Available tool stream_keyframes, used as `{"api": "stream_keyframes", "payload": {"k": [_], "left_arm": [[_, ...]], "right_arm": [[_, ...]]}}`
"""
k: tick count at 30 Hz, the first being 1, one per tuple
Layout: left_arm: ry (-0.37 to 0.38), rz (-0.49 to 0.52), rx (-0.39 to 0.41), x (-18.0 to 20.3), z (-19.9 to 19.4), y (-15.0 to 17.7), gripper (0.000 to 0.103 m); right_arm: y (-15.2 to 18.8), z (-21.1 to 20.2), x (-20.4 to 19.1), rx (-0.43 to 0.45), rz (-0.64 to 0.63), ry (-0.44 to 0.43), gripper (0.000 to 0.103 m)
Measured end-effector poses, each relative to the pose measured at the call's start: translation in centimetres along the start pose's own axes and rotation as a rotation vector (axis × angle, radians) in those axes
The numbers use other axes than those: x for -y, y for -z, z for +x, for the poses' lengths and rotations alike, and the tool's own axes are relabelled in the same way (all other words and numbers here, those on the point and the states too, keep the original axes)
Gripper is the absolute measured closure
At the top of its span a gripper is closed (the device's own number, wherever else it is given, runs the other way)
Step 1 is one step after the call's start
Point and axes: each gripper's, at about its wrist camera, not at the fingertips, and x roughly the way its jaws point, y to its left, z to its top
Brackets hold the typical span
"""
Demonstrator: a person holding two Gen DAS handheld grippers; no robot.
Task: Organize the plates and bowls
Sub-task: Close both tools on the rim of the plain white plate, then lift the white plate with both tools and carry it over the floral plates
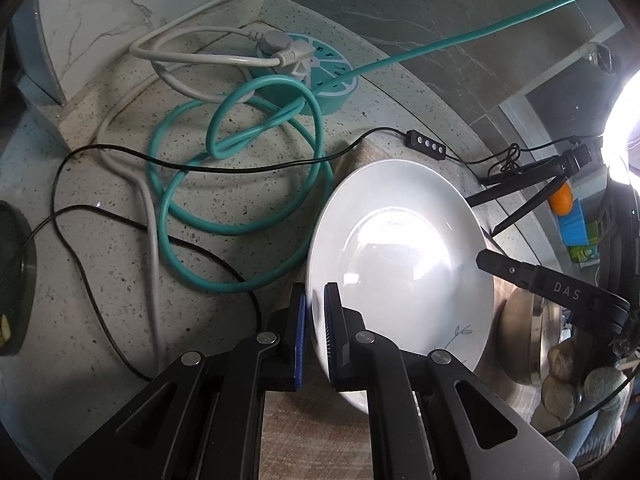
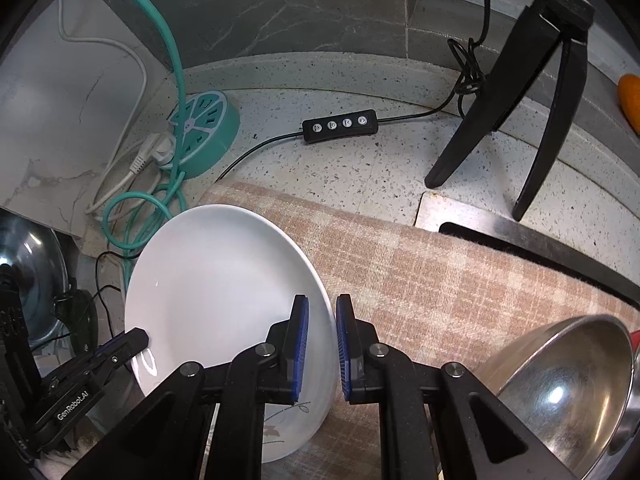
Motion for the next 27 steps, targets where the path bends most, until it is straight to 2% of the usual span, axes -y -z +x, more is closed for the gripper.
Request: {"api": "stream_keyframes", "payload": {"k": [16,27], "left_arm": [[-0.009,-0.014,0.029,-0.3,-2.1,0.9,0.096],[0.002,0.002,0.045,0.6,-3.6,3.1,0.096]], "right_arm": [[3.1,-2.6,-0.6,0.042,0.045,-0.046,0.090],[5.8,-4.4,-0.1,0.060,0.070,-0.077,0.091]]}}
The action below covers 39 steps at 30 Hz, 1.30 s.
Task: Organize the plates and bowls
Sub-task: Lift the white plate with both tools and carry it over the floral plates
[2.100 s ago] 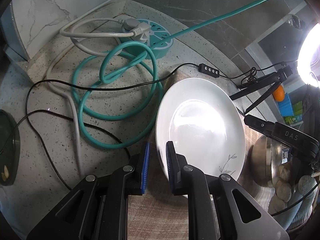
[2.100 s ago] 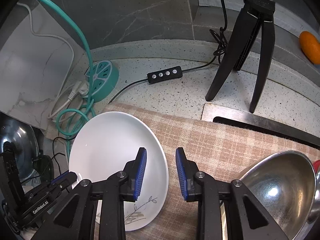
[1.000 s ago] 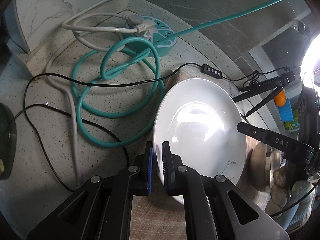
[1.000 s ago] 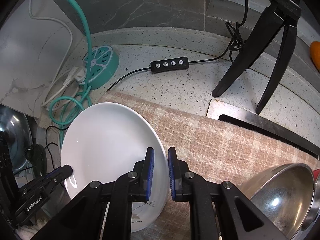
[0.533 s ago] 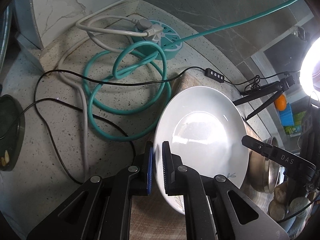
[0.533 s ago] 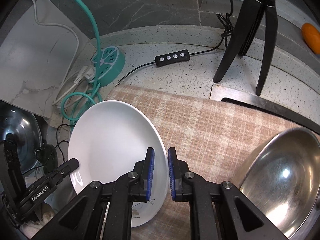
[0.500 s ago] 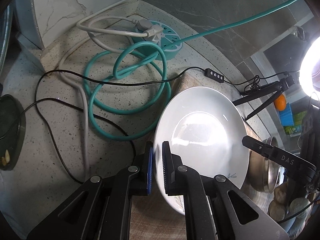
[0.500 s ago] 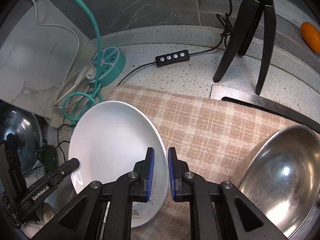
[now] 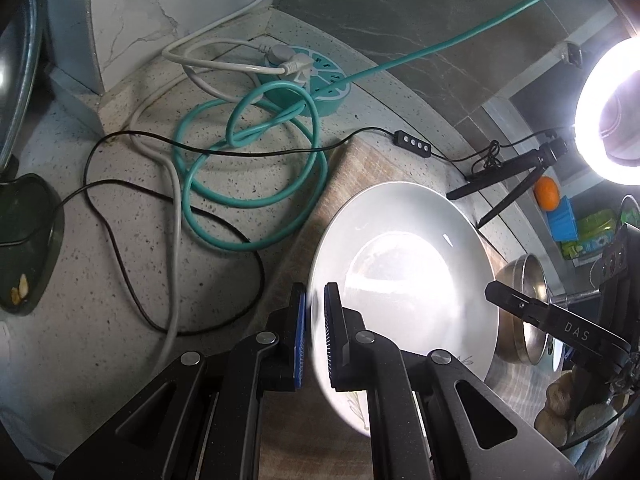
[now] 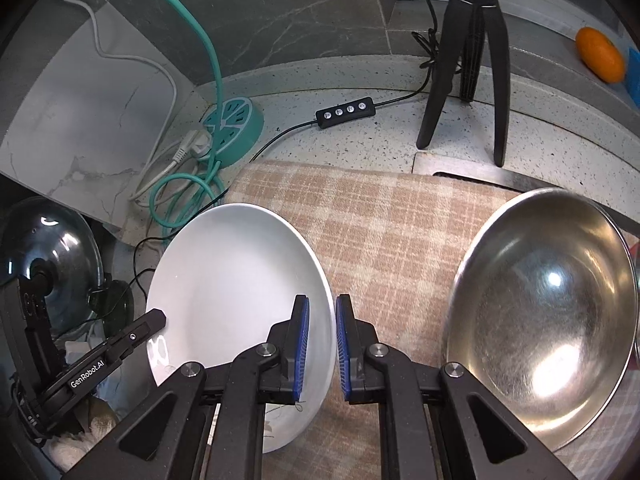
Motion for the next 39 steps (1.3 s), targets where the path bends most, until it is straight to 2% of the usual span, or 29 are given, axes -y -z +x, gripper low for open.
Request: {"api": "stream_keyframes", "payload": {"k": [17,26,39], "left_arm": [[0.033,0.042,0.025,2.9,-3.4,4.4,0.096],[0.056,0.091,0.035,5.6,-5.2,7.2,0.096],[0.101,0.183,-0.046,11.0,-4.1,11.9,0.096]], "right_arm": [[4.9,-4.5,2.4,0.031,0.024,-0.026,0.091],[8.0,-8.0,4.8,0.060,0.051,-0.044,0.091],[13.5,-12.5,10.8,0.090,0.133,-0.011,0.091]]}}
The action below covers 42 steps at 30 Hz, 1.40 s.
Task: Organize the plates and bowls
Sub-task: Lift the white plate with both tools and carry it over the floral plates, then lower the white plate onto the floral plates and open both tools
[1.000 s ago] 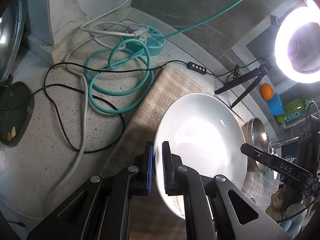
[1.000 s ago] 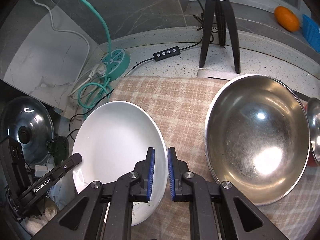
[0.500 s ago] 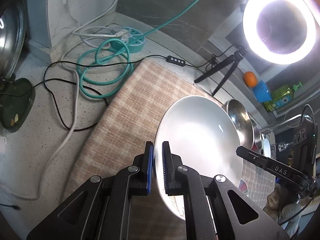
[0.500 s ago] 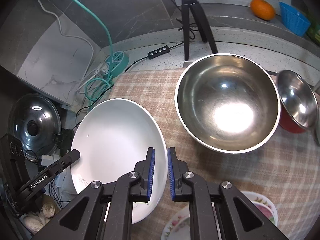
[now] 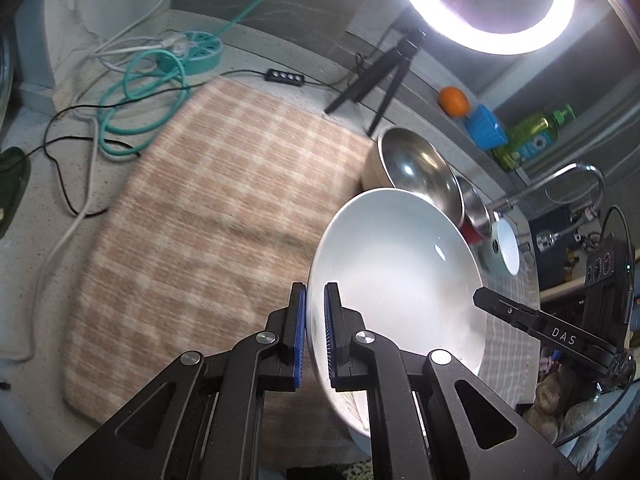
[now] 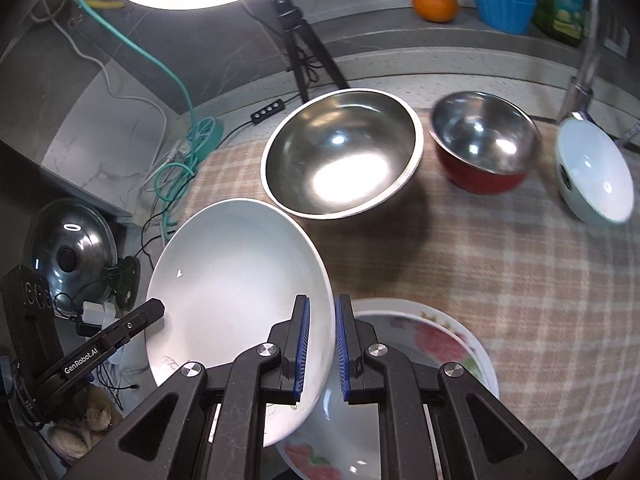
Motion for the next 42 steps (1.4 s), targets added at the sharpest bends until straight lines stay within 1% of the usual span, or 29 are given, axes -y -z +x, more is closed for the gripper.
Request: {"api": "stream_keyframes", "payload": {"k": [10,16,27,34,42], "left_arm": [[0.019,0.071,-0.075,3.8,2.4,2.2,0.096],[0.027,0.100,-0.114,5.2,3.5,3.3,0.096],[0.004,0.159,-0.158,6.4,4.9,4.7,0.096],[-0.004,0.163,-0.182,6.5,5.7,5.5,0.096],[-0.009,0.175,-0.180,6.6,5.5,5.8,0.096]], "right_arm": [[3.5,-2.1,5.3,0.010,0.093,0.036,0.091],[5.3,-2.9,7.6,0.014,0.143,0.050,0.091],[8.3,-2.4,9.3,-0.003,0.174,0.075,0.091],[9.0,-2.1,9.6,-0.014,0.172,0.089,0.091],[9.5,-2.0,9.5,-0.019,0.163,0.103,0.091]]}}
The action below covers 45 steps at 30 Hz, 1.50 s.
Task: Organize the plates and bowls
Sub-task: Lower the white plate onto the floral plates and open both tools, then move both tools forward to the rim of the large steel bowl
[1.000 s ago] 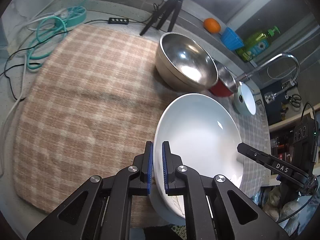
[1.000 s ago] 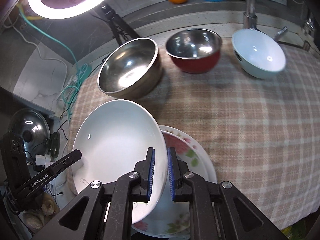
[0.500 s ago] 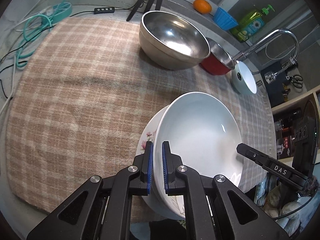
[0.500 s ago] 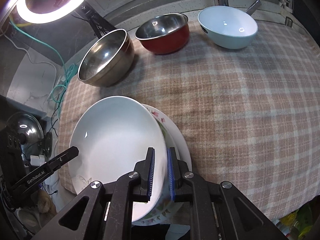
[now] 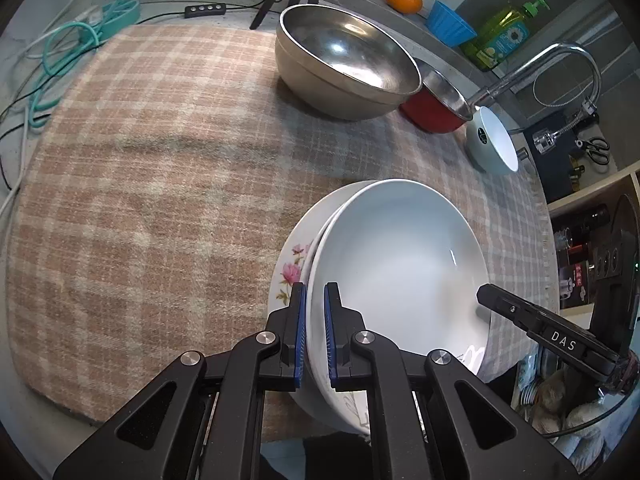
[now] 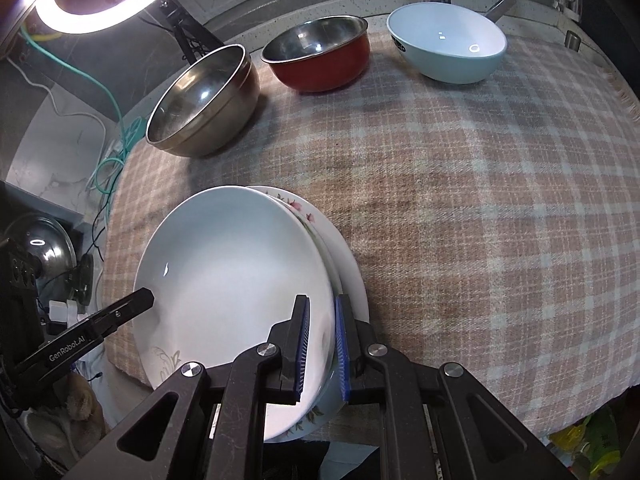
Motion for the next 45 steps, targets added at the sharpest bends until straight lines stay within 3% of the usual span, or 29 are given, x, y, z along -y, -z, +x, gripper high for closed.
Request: {"api": "stream_keyframes", "payload": {"k": [13,17,26,36,39,45], "left_arm": [[0.016,-0.006,-0.017,0.0,0.0,-0.2,0.096],[0.010,0.010,0.008,0.0,-0.8,-0.2,0.096],[0.029,0.003,0.041,-0.4,-2.3,-0.7,0.096],[0.010,-0.069,0.089,-3.7,-3.8,-2.9,0.096],[-0.007,-0.076,0.110,-4.5,-4.3,-3.7,0.096],[-0.018,-0.087,0.147,-5.6,-5.1,-5.7,0.093]], "right_arm": [[-0.2,-0.5,-0.3,0.021,-0.014,0.006,0.088],[-0.4,-1.6,-1.0,0.059,-0.055,0.010,0.074],[-0.9,-2.4,-0.9,0.093,-0.030,-0.035,0.074],[-2.1,-3.9,-0.9,0.185,-0.033,-0.068,0.073],[-2.7,-4.1,-1.4,0.192,-0.051,-0.087,0.064],[-4.2,-4.3,-3.0,0.207,-0.104,-0.032,0.062]]}}
